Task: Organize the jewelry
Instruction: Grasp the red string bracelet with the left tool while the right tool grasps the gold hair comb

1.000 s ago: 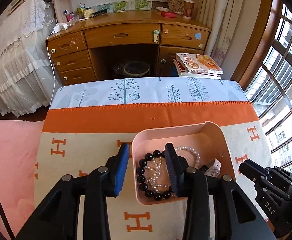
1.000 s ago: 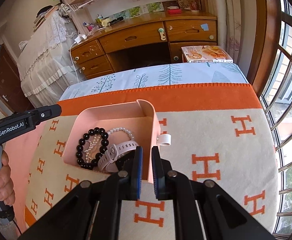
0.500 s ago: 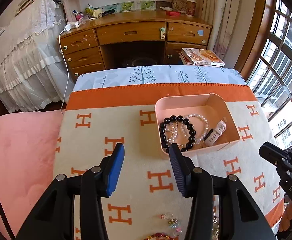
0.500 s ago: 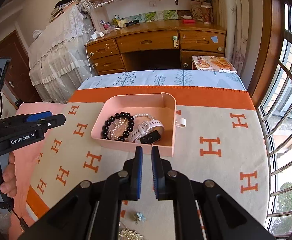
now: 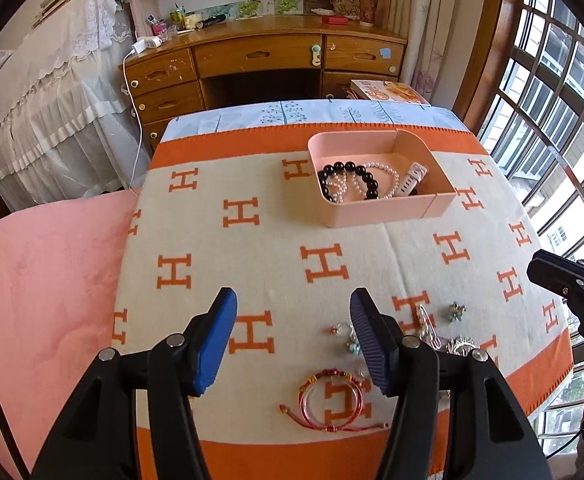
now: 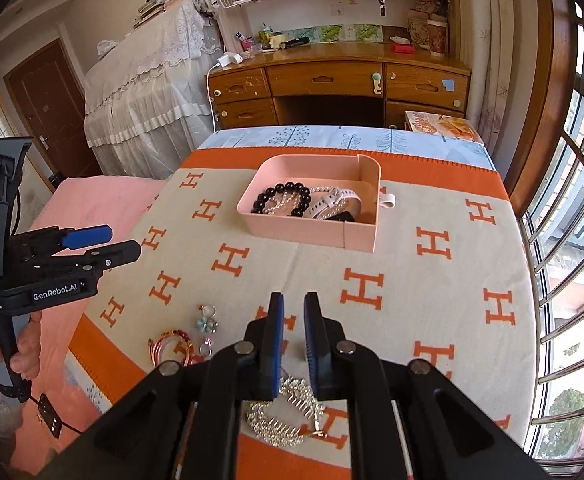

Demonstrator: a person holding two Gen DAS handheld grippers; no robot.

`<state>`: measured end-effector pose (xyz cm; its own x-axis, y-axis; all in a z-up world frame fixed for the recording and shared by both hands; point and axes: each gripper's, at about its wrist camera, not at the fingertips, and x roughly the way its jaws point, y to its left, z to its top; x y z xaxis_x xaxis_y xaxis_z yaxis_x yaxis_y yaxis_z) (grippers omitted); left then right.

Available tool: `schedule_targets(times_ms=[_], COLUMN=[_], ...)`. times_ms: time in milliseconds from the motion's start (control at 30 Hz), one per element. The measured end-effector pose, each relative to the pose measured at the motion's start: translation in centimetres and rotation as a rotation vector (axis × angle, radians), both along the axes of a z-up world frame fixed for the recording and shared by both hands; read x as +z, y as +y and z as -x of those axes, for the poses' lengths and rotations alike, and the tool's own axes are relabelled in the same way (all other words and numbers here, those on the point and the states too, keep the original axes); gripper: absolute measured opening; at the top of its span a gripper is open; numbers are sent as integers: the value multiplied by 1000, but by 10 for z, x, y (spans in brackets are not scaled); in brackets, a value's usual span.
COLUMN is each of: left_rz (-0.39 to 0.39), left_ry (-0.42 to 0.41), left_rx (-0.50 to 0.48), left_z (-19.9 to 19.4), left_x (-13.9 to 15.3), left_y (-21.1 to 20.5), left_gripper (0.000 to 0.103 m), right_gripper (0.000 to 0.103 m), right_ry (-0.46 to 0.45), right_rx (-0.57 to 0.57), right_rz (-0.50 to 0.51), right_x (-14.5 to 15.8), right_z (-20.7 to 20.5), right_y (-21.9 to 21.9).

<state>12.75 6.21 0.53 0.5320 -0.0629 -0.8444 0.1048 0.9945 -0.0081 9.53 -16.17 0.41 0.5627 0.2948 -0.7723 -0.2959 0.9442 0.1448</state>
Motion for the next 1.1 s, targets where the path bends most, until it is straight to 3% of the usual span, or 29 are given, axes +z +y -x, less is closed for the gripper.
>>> schedule_targets(times_ms=[33,133,333,633,900,1100], left_rz=[6,31,75,178,182,195], left_ry=[5,24,109,200,170,177], left_rx=[0,6,38,120,127,115], left_z=[6,20,39,50,51,48], left_x=[-4,-17,-62,-117,-121,-120], left_y=[2,8,19,39,39,39], left_gripper=[57,57,58,57,58,58], right_gripper=[26,38,38,38,38,38], right_ry=[5,8,104,287,433,490], right_rx=[3,20,56,60,65,-1], right_rz=[5,21,29,-62,-115,-68], right_x=[-3,-12,-47,-88,-111,-114], right_z=[4,18,32,22,11,0], right_y=[1,4,10,-3,4,17])
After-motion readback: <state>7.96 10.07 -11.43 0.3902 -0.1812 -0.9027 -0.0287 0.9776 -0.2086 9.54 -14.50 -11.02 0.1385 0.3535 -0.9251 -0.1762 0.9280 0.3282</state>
